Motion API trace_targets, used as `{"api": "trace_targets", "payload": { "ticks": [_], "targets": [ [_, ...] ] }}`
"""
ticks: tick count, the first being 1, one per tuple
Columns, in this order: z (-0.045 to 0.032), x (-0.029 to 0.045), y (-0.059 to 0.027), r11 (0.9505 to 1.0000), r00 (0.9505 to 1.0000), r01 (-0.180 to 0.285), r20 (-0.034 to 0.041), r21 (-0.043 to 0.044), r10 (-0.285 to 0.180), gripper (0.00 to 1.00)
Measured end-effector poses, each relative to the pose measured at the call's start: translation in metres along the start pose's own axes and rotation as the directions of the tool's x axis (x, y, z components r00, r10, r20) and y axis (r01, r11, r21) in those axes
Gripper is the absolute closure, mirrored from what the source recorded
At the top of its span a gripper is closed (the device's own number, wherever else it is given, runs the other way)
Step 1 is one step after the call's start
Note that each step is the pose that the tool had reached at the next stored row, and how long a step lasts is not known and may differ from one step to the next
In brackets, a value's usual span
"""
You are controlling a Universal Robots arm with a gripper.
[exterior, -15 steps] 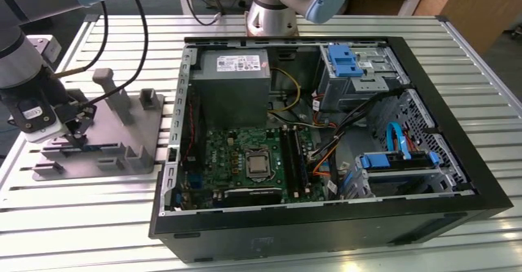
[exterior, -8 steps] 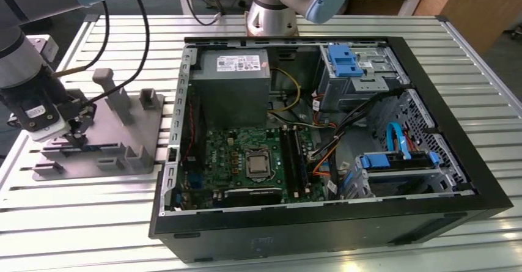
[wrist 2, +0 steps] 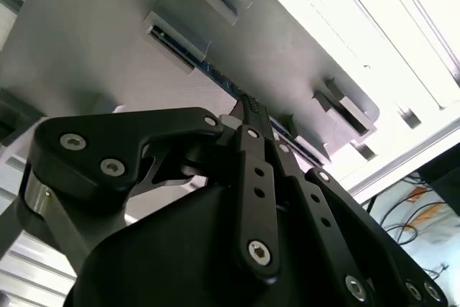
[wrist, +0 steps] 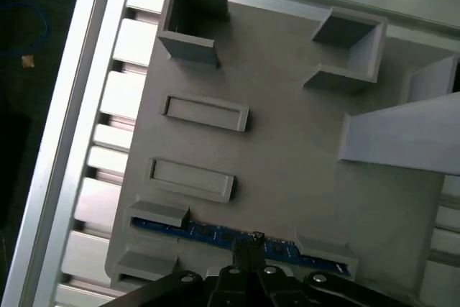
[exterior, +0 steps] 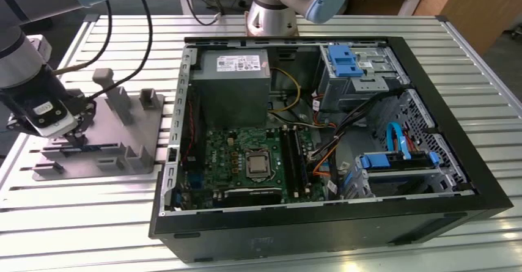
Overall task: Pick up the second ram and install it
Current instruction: 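Pick up the second ram and move it above second insertion slot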
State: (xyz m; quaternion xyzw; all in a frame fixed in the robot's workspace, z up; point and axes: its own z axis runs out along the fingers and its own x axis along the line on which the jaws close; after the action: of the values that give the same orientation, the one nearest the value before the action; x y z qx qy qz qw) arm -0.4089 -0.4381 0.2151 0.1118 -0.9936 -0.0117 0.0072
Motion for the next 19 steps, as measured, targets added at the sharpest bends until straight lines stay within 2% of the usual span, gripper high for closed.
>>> {"api": "trace_targets", "payload": {
  "ticks": [4, 8, 14, 19],
  "targets": [
    [0.0000, 0.0000, 0.0000, 0.9975, 0.9975, 0.070, -0.0018, 0.0008, -0.070, 0.90],
    [-0.0001, 0.0000, 0.0000, 0.9903, 0.9903, 0.139, -0.0036, 0.0013, -0.139, 0.90],
    [0.0000, 0.0000, 0.0000, 0.9741, 0.9741, 0.226, -0.0059, 0.0018, -0.226, 0.90],
    [0.0000, 0.0000, 0.0000, 0.9547, 0.9546, 0.298, -0.0079, 0.0022, -0.298, 0.90]
  ]
}}
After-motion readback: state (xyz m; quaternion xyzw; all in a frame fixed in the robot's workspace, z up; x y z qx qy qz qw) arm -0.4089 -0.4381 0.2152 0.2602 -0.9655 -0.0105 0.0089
